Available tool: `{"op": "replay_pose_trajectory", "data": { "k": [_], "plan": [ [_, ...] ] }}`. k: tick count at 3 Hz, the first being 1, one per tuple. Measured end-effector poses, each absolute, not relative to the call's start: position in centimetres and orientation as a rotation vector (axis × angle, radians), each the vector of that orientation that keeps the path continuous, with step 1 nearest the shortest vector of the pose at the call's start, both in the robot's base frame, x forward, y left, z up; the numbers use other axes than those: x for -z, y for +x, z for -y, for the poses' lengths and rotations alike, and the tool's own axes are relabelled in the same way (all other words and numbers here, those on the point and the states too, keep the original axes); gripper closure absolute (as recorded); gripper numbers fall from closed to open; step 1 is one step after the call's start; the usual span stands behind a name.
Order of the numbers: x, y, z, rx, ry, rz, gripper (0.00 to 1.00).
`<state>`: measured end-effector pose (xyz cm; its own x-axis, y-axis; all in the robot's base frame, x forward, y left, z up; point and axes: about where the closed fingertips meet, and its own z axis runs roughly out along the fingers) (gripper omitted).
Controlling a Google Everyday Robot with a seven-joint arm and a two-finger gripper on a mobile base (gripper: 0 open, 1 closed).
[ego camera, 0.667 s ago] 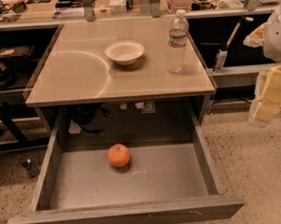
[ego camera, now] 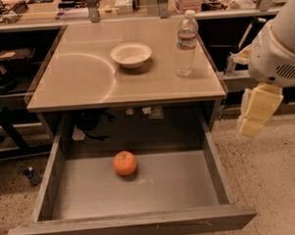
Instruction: Pick orange from top drawer and place on counter
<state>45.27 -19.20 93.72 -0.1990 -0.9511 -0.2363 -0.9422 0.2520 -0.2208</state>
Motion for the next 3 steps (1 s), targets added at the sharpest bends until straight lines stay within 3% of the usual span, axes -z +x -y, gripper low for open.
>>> {"op": "replay_pose_trajectory", "data": {
  "k": [3],
  "plan": [
    [-85.1,46.2,15.1,-0.140,-1.785,-2.218,0.00]
  ]
}}
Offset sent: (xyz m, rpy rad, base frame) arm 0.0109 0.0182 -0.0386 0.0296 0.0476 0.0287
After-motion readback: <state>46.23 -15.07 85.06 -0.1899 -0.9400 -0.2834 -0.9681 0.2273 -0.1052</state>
